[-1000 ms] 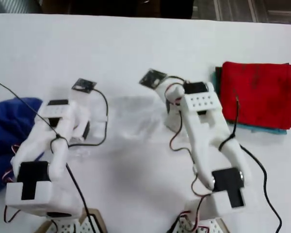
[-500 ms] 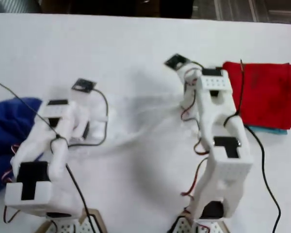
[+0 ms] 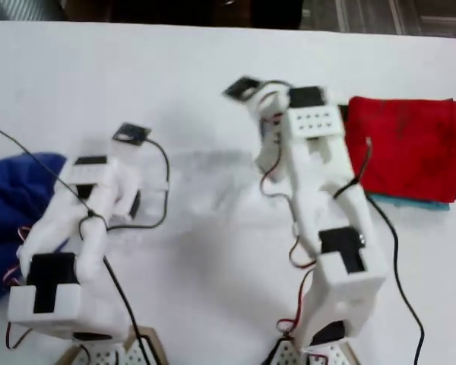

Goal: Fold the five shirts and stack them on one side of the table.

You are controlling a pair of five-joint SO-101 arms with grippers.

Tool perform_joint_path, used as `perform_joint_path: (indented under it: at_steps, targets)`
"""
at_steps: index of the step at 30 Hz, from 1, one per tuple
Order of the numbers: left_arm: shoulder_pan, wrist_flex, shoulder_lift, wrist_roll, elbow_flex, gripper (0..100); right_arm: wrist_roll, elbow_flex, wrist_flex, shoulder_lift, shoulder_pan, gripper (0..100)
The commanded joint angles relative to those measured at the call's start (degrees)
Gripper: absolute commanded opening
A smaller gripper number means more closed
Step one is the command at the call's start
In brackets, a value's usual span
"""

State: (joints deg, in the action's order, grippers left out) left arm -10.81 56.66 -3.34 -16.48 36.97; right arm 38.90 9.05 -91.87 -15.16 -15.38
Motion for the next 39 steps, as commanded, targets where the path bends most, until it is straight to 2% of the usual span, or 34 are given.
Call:
perform_joint_path:
  at_steps: [1, 4, 7, 11, 17, 24, 30, 33, 37, 39]
  targets:
    - [-0.09, -2.11, 0.26, 0.62, -0.31, 3, -0.44, -8.62, 6.81, 6.64, -3.3, 2.3]
    - [-1.49, -2.2, 0.44, 0.62, -0.31, 3, -0.7, -16.09, 14.55, 7.69, -4.97, 2.3]
    - [-1.32, -2.2, 0.35, 0.62, -0.31, 3, -5.54, -19.69, 21.76, 7.69, -6.73, 2.3]
    - [-1.32, -2.2, 0.35, 0.62, -0.31, 3, -11.08, -20.4, 28.09, 7.52, -10.59, 2.3]
    - [-1.32, -2.2, 0.35, 0.62, -0.31, 3, -13.45, -19.6, 34.86, 1.8, -12.53, 2.3]
    - [-1.32, -2.2, 0.26, 0.62, -0.31, 3, -16.26, -12.31, 30.29, -1.1, -10.95, 2.3]
    - [-1.32, -2.2, 0.44, 0.62, -0.31, 3, -16.26, -7.91, 22.9, 7.87, -8.92, 2.3]
    - [-1.49, -1.67, 0.79, 0.62, -1.19, 3, -16.18, -8.79, 21.41, 12.35, -5.32, 2.3]
    - [-2.73, 7.82, 5.89, 0.62, -8.57, 3, -15.82, -13.27, 21.76, 12.97, 2.07, 2.3]
    - [-4.13, 9.14, 9.14, 0.62, -12.53, 3, -15.82, -16.79, 23.08, 11.47, 4.88, 2.3]
